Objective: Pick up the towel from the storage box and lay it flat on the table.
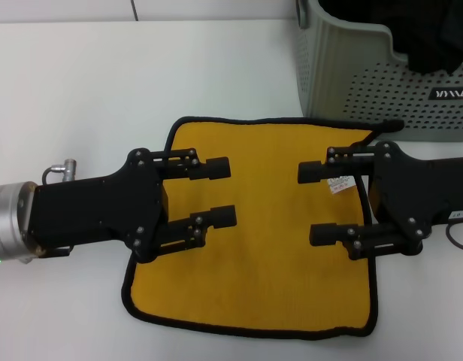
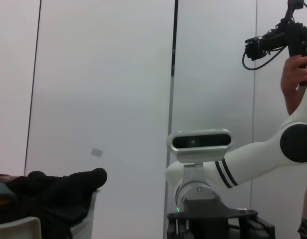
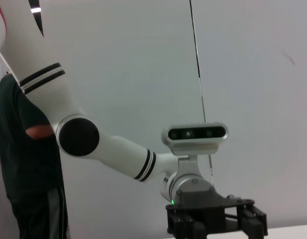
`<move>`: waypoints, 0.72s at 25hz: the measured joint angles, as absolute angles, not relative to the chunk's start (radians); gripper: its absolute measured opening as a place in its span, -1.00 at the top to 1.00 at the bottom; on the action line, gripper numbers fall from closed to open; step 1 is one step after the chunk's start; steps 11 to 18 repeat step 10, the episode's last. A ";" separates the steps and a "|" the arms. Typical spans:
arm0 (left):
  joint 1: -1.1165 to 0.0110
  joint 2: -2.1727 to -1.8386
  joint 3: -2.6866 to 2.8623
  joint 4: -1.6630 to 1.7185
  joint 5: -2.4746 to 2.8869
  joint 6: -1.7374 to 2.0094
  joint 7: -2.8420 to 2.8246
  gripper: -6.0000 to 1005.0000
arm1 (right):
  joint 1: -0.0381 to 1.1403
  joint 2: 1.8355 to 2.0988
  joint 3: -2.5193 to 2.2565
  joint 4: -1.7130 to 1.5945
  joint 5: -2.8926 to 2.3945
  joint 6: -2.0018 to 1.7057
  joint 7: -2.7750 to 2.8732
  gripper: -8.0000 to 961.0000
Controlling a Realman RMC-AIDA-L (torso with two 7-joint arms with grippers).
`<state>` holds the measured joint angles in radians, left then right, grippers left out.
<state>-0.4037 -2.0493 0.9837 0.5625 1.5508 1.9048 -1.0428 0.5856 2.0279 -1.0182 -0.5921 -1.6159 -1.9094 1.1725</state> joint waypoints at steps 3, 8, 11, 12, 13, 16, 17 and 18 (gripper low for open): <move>-0.395 -2.048 0.983 0.559 1.551 1.903 -1.036 -0.04 | 0.587 2.028 -1.021 -0.595 -1.604 -1.909 1.171 -0.44; -0.391 -2.048 0.983 0.556 1.551 1.902 -1.025 -0.04 | 0.595 2.028 -1.022 -0.588 -1.597 -1.896 1.161 -0.44; -0.390 -2.048 0.984 0.556 1.551 1.902 -1.020 -0.04 | 0.597 2.028 -1.022 -0.584 -1.593 -1.890 1.159 -0.44; -0.390 -2.048 0.984 0.556 1.551 1.902 -1.020 -0.04 | 0.597 2.028 -1.022 -0.584 -1.593 -1.890 1.159 -0.44; -0.390 -2.048 0.984 0.556 1.551 1.902 -1.020 -0.04 | 0.597 2.028 -1.022 -0.584 -1.593 -1.890 1.159 -0.44; -0.390 -2.048 0.984 0.556 1.551 1.902 -1.020 -0.04 | 0.597 2.028 -1.022 -0.584 -1.593 -1.890 1.159 -0.44; -0.390 -2.048 0.984 0.556 1.551 1.902 -1.020 -0.04 | 0.597 2.028 -1.022 -0.584 -1.593 -1.890 1.159 -0.44; -0.390 -2.048 0.984 0.556 1.551 1.902 -1.020 -0.04 | 0.597 2.028 -1.022 -0.584 -1.593 -1.890 1.159 -0.44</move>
